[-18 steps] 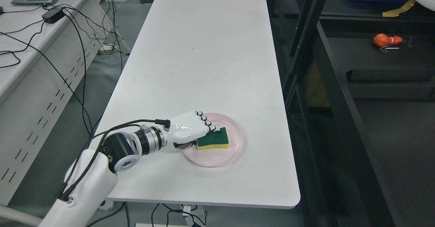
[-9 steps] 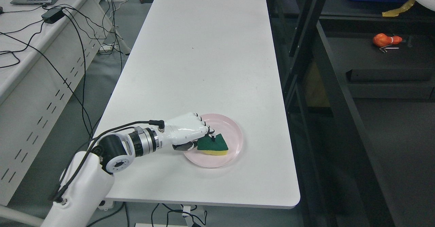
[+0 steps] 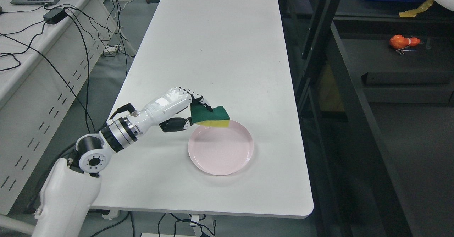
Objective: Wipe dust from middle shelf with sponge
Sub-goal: 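Lift the sponge off the plate with the left hand, then hold the sponge raised in the left hand while turning toward the shelf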
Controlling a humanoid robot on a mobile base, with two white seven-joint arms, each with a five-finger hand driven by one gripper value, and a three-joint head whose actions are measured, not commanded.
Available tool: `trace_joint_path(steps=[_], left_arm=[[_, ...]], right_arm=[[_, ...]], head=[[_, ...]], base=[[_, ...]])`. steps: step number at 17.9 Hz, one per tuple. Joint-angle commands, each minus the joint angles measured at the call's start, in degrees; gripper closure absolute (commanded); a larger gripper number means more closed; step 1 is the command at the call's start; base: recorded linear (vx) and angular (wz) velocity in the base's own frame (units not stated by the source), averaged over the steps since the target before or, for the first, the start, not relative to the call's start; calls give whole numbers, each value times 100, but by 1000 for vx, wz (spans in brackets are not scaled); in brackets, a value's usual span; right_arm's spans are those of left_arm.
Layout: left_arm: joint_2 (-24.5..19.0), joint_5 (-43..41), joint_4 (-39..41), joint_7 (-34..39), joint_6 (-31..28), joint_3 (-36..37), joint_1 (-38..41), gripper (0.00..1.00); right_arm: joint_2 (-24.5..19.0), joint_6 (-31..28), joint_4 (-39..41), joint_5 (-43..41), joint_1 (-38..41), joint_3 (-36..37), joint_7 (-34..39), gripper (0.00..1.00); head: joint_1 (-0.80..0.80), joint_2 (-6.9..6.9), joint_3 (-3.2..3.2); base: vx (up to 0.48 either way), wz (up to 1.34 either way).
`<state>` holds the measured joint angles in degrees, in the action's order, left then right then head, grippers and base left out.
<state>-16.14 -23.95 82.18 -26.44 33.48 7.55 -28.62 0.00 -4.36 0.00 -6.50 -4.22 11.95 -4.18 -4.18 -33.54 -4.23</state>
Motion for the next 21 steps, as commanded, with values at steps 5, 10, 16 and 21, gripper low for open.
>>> trace_joint_path(steps=[5,10,16,21], left_arm=[[1514,2641,193,859,-1212,-2203,146,100],[1514,2974,545,1457,-1695,-2205,498,100],[1514,3115,782,1599,-1731,-2196,761,100],[1514,3151,879,1590,-1740,-2179,1008,100]], right_arm=[[100,-3,100,0,0,1,-4,0],[100,-3,100,0,0,1,-4,0],[100,-3,100,0,0,1,-4,0],[100,-3,100,0,0,1,-4,0]], head=[[0,0,0],[0,0,0],[0,0,0],[0,0,0]], base=[[0,0],[-22,-59],[-117,-243],[-184,-316]])
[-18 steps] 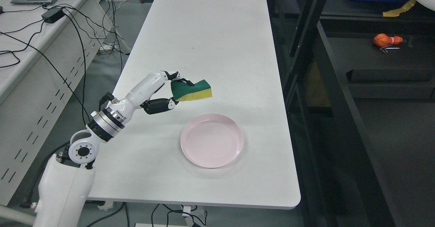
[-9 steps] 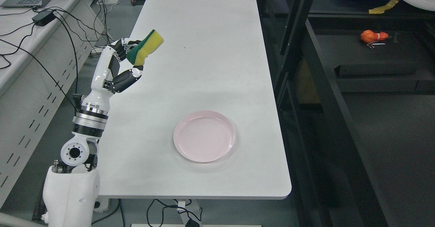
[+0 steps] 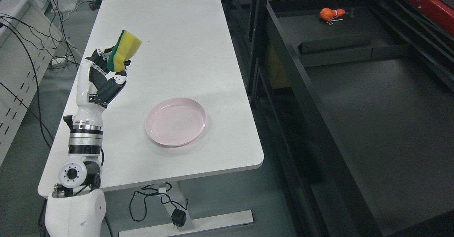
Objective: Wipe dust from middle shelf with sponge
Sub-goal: 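Hold the sponge raised in the left hand while turning toward the shelf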
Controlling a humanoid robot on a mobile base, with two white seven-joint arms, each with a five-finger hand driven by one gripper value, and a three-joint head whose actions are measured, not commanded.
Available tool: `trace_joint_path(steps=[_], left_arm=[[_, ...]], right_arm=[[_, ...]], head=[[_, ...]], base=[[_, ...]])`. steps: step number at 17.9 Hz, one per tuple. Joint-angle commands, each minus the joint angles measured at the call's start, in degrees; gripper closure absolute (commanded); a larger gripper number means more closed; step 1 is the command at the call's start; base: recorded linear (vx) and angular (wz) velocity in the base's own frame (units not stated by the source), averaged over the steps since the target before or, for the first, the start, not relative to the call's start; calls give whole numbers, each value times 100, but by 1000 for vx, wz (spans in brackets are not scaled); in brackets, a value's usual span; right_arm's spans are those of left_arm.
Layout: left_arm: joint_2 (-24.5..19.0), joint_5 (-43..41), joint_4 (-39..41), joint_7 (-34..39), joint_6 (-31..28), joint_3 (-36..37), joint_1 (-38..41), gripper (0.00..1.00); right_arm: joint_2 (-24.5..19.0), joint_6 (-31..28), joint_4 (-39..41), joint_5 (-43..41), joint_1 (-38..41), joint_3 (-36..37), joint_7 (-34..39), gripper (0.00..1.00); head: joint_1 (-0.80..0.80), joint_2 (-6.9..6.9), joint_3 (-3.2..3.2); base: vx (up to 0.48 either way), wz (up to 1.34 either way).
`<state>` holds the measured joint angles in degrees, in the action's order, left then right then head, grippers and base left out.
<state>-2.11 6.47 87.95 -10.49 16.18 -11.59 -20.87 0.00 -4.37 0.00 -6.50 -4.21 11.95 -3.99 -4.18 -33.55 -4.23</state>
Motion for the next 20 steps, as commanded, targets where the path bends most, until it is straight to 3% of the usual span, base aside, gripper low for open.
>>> trace_joint_path(steps=[1,10,20], left_arm=[[111,108,293,-6,-10,-230,241,100],[111,469,267,3,-290,148,258,100],[111,724,284,-24,-291,360,926,100]], right_arm=[[100,-3,100,0,-1,0,-22,0],[100,-3,100,0,-1,0,-22,0],[100,-3,100,0,-1,0,-22,0]], head=[[0,0,0],[0,0,0],[0,0,0]], base=[[-177,-330],[-189,-387],[-197,-391]])
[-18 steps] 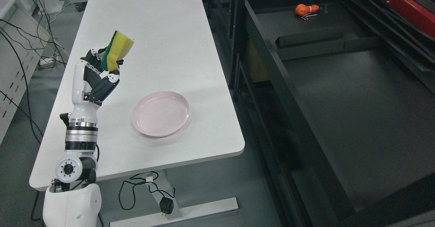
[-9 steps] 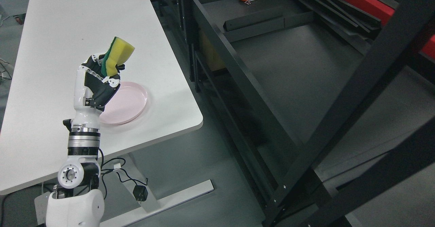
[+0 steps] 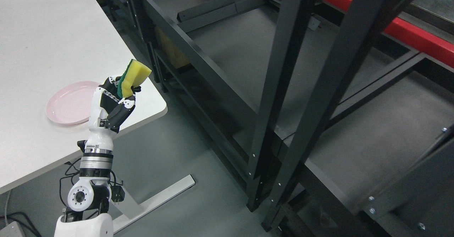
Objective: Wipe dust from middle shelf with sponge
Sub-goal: 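Hold the sponge raised in the left hand while turning toward the shelf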
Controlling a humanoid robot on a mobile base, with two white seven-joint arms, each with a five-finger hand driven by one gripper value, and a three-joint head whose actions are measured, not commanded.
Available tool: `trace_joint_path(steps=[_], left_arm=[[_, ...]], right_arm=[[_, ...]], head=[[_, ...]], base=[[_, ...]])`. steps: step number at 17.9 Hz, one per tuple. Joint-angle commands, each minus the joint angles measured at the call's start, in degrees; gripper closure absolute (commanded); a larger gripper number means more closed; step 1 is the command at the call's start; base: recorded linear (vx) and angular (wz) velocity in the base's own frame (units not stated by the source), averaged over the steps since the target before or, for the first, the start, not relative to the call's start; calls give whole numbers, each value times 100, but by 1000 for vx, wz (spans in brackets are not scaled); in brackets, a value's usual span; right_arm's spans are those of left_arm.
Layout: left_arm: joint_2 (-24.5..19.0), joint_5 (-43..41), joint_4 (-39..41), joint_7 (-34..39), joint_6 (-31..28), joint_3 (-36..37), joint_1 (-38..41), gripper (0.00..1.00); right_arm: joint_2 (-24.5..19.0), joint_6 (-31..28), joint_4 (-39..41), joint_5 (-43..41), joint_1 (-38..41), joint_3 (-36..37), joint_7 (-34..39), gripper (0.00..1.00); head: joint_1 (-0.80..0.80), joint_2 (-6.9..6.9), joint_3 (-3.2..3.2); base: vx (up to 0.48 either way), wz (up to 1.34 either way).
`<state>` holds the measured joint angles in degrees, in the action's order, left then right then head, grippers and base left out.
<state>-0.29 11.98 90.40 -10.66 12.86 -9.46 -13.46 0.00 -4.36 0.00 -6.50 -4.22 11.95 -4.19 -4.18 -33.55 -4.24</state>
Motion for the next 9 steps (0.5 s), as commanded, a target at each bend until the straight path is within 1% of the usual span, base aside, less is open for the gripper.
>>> trace_joint_path(steps=[1,7,9], left_arm=[[-71,173,39,-7,33,172,186,100],[-71,191,47,2,41,330,151,100],[-71,208,39,2,41,322,151,100]], right_arm=[[100,-3,100,0,0,1,-3,0],[100,-3,100,0,0,1,-3,0],[100,-3,100,0,0,1,-3,0]], head=[[0,0,0],[0,0,0],[0,0,0]], base=[[-201,-378],[-184,-421],[-185,-616]])
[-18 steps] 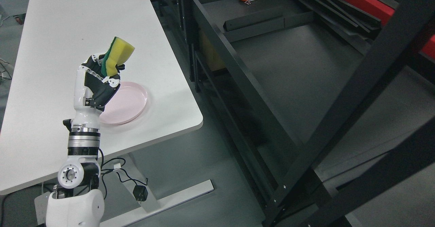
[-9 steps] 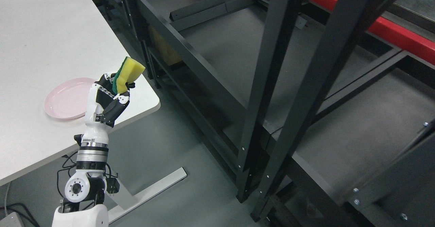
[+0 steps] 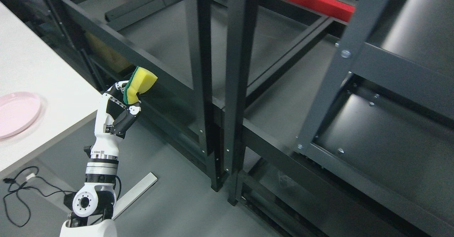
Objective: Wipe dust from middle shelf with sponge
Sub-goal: 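Hold the sponge raised in the left hand while turning toward the shelf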
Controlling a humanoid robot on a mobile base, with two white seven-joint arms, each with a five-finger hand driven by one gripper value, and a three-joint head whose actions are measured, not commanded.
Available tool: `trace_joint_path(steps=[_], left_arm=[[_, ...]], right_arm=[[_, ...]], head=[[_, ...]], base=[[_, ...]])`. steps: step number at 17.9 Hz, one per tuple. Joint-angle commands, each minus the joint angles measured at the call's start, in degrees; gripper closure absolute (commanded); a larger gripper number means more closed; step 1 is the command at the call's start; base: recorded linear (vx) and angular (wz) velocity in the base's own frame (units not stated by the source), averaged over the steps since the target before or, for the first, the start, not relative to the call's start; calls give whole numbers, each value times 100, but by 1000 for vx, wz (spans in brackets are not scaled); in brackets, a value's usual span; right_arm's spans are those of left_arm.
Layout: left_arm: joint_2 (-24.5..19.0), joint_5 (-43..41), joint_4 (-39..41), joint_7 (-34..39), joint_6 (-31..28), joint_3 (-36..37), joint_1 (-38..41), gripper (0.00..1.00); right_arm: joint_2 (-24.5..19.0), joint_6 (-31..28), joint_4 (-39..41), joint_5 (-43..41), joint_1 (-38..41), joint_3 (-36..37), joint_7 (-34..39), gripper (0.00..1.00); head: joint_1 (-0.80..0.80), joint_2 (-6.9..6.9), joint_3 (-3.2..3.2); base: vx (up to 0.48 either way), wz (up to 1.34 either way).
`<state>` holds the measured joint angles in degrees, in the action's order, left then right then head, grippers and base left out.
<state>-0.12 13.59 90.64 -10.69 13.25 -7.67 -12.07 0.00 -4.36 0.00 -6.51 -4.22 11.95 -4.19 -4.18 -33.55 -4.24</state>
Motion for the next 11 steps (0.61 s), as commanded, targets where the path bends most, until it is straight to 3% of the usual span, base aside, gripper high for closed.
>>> trace_joint_path(steps=[1,11], left_arm=[[-88,73,15,6,2,152,12,100],[-88,91,23,15,2,152,-15,100]], right_arm=[[100,-3,100,0,0,0,-3,0],[100,-3,100,0,0,0,-3,0]], head=[[0,0,0],[0,1,0]], base=[[-186,-634],[-118,-598]])
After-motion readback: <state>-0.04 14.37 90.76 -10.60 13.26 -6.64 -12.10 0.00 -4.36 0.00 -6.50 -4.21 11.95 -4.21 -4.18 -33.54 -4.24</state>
